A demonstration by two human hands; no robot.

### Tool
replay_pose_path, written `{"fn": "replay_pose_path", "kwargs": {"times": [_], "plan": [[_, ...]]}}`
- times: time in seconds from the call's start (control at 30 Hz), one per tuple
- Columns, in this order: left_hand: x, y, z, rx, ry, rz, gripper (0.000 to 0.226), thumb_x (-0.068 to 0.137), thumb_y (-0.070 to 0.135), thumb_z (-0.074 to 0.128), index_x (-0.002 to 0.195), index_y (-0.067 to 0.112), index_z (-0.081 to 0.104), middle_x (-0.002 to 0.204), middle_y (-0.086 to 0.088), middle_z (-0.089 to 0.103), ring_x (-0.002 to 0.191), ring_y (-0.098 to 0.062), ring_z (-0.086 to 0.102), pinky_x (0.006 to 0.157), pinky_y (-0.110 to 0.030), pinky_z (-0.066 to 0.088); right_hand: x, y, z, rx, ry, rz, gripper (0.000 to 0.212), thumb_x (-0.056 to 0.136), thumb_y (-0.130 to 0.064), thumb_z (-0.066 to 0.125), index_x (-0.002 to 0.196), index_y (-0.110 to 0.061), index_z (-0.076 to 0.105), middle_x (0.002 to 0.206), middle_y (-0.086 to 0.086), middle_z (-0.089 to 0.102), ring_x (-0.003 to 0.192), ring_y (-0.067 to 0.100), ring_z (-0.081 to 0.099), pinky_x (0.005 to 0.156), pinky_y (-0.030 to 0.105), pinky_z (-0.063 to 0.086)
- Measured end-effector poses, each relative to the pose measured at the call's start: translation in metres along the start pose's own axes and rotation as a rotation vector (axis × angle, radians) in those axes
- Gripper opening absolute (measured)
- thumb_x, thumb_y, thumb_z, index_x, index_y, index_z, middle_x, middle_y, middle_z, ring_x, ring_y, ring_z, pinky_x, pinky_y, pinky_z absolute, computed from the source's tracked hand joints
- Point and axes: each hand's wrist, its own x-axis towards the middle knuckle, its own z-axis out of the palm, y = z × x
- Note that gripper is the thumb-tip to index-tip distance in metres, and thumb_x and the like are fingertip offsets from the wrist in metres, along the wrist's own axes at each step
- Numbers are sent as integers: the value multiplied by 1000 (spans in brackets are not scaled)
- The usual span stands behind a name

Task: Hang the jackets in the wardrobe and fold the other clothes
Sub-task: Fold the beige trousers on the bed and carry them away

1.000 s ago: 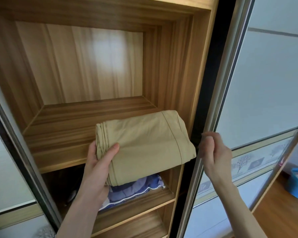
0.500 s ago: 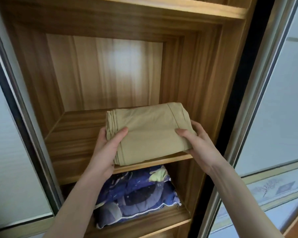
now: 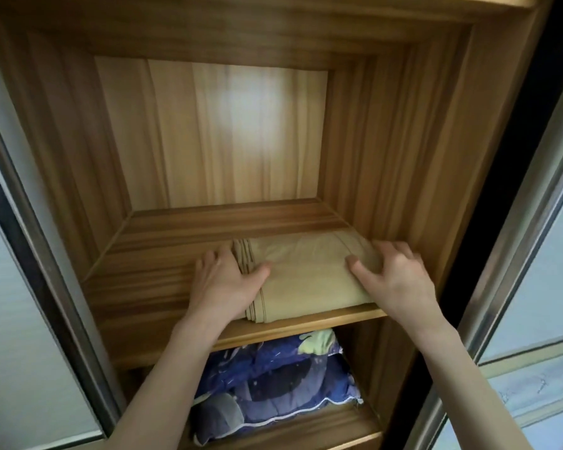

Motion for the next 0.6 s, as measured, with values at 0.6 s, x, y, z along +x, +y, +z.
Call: {"fn": "replay_pose_path", "kwargs": {"times": [0.6], "plan": [[-12, -4, 28, 147, 236, 546, 71, 96, 68, 41, 141, 17, 59, 134, -10, 66, 127, -33, 57, 117, -51, 36, -39, -18, 5, 147, 86, -272, 50, 109, -49, 45, 148, -18, 55, 149, -4, 57, 141, 9, 49, 115, 38, 44]]}}
